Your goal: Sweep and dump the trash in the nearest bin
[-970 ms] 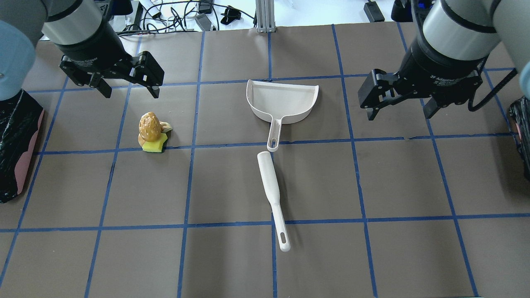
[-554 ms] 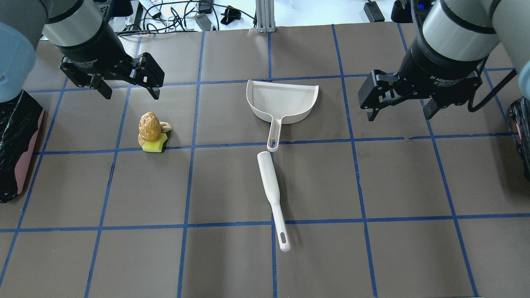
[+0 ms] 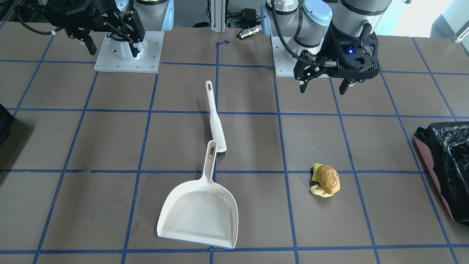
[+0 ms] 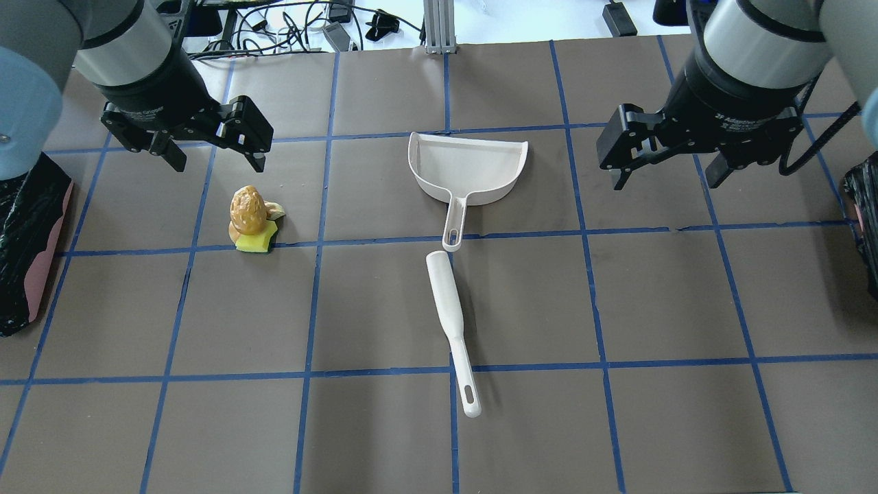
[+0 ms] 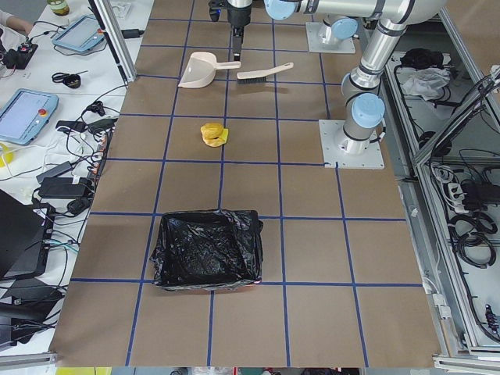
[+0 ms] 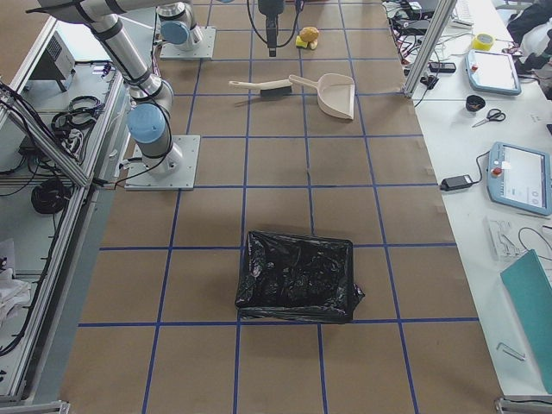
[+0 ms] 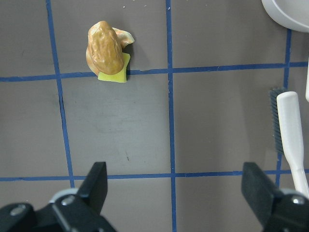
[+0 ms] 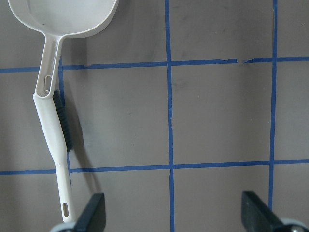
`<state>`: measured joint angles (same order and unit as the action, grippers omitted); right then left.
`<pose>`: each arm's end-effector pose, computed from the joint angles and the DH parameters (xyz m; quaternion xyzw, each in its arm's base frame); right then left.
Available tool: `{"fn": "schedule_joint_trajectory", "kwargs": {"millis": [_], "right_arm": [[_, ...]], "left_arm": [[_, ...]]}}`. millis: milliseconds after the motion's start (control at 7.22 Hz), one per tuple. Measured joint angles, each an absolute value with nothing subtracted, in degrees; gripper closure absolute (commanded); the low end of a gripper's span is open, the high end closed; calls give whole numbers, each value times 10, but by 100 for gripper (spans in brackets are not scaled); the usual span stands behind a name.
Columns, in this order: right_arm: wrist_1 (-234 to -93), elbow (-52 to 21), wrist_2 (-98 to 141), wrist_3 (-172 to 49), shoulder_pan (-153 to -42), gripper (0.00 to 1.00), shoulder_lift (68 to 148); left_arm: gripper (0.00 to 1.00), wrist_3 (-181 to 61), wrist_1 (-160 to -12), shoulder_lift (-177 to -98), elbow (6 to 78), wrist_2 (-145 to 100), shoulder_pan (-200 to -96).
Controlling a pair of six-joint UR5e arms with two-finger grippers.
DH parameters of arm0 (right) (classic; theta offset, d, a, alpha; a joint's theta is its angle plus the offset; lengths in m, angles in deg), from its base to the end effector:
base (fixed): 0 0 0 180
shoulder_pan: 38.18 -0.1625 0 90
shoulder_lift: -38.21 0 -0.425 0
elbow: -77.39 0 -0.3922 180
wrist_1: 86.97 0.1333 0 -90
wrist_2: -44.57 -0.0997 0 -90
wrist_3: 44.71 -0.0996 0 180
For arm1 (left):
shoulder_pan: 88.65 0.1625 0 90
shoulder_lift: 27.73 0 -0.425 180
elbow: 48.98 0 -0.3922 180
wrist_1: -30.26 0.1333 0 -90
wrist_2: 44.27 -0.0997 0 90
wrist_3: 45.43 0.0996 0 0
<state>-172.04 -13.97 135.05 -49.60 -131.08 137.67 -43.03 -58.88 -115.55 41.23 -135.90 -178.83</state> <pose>0.1537 -0.4162 0.5431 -0.0175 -0.9995 0.0279 0.0023 -0.1320 -0.4799 0.5062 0.0222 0.9993 -0.0244 0.0147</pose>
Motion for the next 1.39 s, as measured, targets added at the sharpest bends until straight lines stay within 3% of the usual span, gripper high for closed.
{"fn": "schedule_joint_trajectory", "kwargs": {"millis": [554, 1385], "right_arm": [[-1773, -136, 1334, -525, -1313, 0, 1358], [-1714, -135, 1318, -459, -1315, 0, 1385]], "left_arm": [[0, -425, -589, -1154, 411, -1361, -1789], [0, -422, -546, -1175, 403, -1358, -1785]]}}
